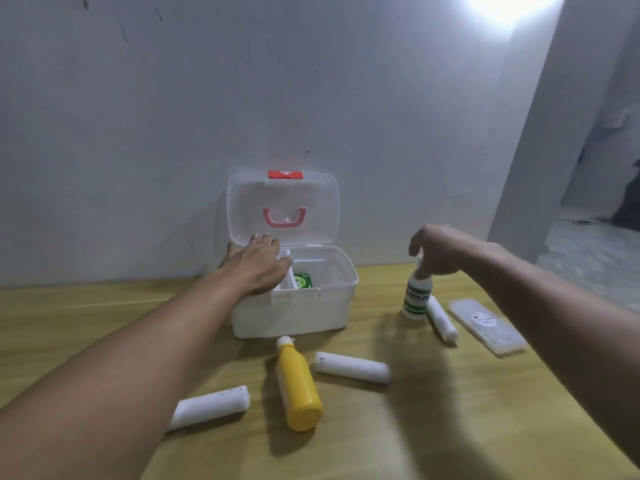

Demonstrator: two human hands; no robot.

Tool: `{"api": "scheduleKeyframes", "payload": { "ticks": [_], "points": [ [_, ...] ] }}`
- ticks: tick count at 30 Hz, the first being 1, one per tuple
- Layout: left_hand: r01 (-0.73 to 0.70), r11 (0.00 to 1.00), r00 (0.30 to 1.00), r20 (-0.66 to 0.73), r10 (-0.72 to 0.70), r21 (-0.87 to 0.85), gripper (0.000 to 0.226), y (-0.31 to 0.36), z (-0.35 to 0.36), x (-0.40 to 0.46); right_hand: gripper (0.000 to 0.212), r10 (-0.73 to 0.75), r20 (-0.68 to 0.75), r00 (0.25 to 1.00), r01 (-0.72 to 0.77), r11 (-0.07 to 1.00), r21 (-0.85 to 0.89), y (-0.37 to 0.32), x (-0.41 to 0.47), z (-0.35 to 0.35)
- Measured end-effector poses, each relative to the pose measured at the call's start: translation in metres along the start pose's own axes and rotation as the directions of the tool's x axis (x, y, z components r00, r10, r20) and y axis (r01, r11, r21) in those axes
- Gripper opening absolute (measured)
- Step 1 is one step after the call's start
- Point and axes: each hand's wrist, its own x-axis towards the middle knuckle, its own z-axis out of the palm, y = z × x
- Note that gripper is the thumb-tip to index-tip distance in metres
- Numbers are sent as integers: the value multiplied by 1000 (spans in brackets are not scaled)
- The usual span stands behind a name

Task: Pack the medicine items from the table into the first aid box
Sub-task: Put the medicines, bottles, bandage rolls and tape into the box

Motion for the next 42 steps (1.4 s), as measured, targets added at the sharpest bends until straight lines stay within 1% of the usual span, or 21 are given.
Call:
{"api": "scheduleKeyframes", "payload": {
  "ticks": [2,4,5,6,8,11,13,14,16,19,22,27,31,34,36,37,39,40,41,42],
  "points": [
    [18,999,999,43,-17,-34,68,3,4,-2,35,17,25,1000,-19,995,96,6,-4,7],
    [38,999,994,100,-36,-26,70,5,10,-4,26,-10,-15,1000,12,989,144,10,-8,8],
    [45,999,993,108,-41,-30,69,5,11,-5,23,-27,-46,999,33,989,146,10,-10,5],
    [50,998,994,103,-45,-42,69,4,12,-4,21,-46,-92,995,58,990,127,9,-11,0],
    [54,996,995,81,-49,-64,66,4,13,-4,21,-91,-235,968,114,990,86,3,-12,-17],
    [44,996,997,65,-39,-80,59,4,15,-3,22,-137,-436,889,225,961,158,-19,-16,-51],
    [43,995,997,70,-36,-96,55,3,15,-2,23,-191,-492,849,327,922,206,-39,-19,-66],
    [44,994,997,67,-37,-97,54,2,15,-1,24,-224,-491,842,370,902,222,-51,-19,-69],
    [44,995,998,50,-39,-90,53,1,15,0,25,-279,-443,852,413,878,242,-74,-21,-65],
    [49,994,998,42,-45,-99,56,0,17,0,25,-346,-340,874,434,870,232,-104,-20,-42],
    [52,994,998,43,-48,-94,61,-1,20,1,25,-392,-281,876,453,869,197,-120,-19,-20],
    [55,993,998,36,-52,-106,62,1,21,1,26,-422,-230,877,467,862,200,-127,-16,1],
    [60,993,998,36,-57,-99,59,0,21,1,25,-434,-157,887,460,862,216,-135,-12,16],
    [55,994,998,43,-51,-98,57,1,21,2,32,-426,-136,894,447,842,301,-131,-12,20],
    [48,995,998,44,-44,-87,56,1,21,3,43,-381,-121,917,395,815,424,-119,-13,14],
    [46,996,998,47,-42,-78,55,1,21,4,45,-336,-138,932,360,800,480,-108,-12,10],
    [44,998,998,51,-42,-51,53,-1,22,5,36,-213,-196,957,286,790,542,-77,-10,3],
    [45,998,998,51,-43,-39,52,-1,23,6,29,-148,-207,967,238,811,534,-58,-8,0],
    [45,999,998,51,-43,-30,52,-1,23,7,23,-89,-187,978,173,851,496,-36,-6,0],
    [44,999,998,52,-42,-26,52,-1,23,8,19,-30,-132,991,85,897,433,-14,-6,1]
  ]
}}
